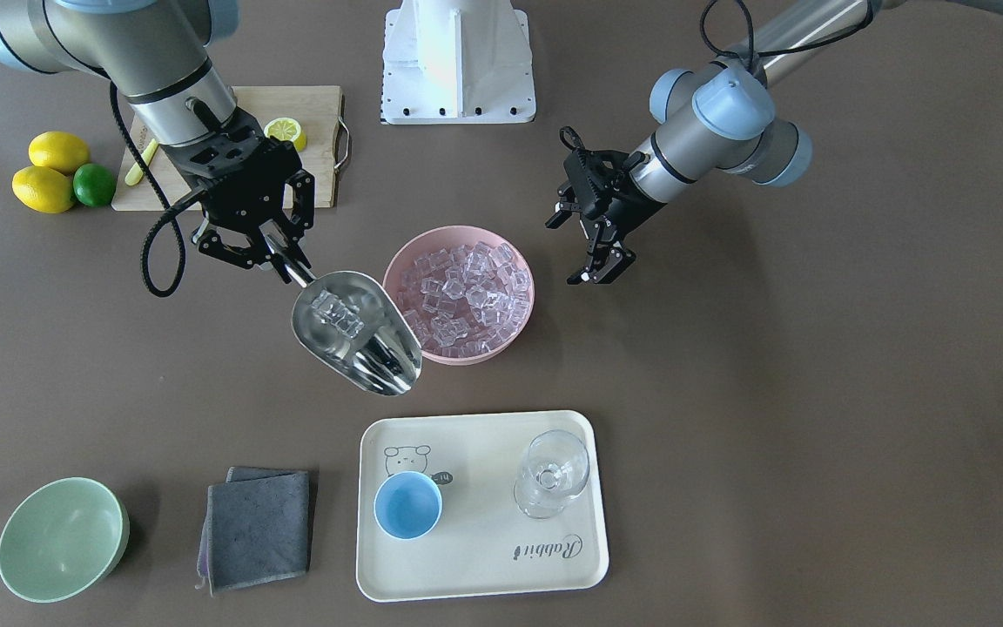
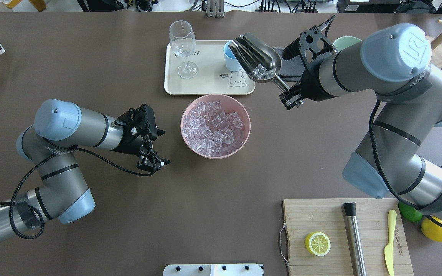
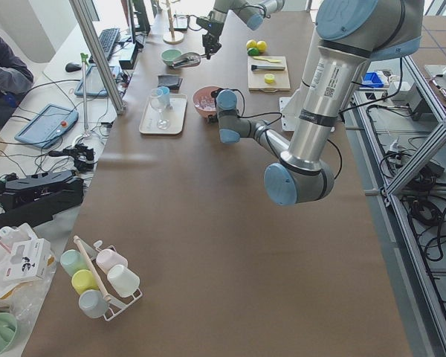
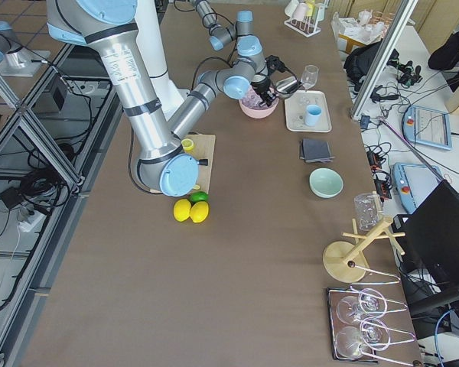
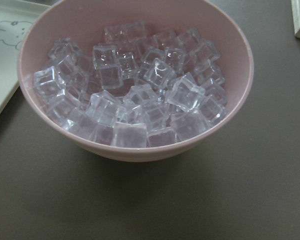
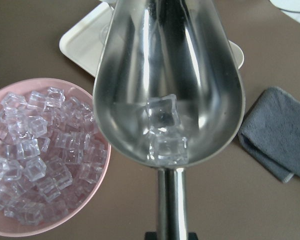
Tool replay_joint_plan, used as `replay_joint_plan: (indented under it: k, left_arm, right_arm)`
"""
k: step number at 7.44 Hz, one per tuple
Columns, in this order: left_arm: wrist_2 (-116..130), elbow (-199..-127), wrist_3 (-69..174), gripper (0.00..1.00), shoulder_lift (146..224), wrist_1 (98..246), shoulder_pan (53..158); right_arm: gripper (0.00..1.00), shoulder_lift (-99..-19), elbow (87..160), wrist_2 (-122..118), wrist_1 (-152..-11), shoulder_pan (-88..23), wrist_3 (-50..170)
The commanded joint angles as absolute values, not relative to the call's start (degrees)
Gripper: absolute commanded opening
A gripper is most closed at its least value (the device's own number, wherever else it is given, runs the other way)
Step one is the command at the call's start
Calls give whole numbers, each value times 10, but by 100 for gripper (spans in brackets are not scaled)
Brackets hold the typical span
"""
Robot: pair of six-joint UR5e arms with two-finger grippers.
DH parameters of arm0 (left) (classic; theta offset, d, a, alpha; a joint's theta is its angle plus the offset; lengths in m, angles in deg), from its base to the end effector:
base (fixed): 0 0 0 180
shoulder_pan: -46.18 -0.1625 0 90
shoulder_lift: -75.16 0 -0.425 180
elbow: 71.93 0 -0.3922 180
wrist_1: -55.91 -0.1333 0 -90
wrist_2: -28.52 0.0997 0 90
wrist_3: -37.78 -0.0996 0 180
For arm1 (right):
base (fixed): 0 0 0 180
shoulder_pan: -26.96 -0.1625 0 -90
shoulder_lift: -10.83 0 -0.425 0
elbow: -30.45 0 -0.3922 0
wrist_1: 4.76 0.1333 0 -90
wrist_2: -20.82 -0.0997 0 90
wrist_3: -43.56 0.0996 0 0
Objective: Put ice in cup with scoop
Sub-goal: 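Tilt the scoop over the light-blue cup with the right gripper while the left withdraws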
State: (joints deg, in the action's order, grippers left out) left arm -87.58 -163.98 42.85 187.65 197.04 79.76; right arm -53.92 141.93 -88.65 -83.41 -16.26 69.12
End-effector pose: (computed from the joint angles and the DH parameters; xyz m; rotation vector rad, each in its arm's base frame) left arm 0.4759 -0.4234 0.3178 0.9660 1.0491 1.0478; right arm -0.3560 -0.4719 0.2263 0.6339 -0.8517 -0.5074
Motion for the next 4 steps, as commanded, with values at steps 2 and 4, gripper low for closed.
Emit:
replay_joint_plan:
  k: [2, 4]
  left_arm:
    - [-871, -1755, 429, 98, 1851, 1742, 827]
    - [-871, -1794, 430, 98, 1850, 1625, 850]
  right_arm:
    - [0, -474, 1347, -1024, -992, -223, 668]
    - [0, -414, 1307, -1045, -1086, -232, 647]
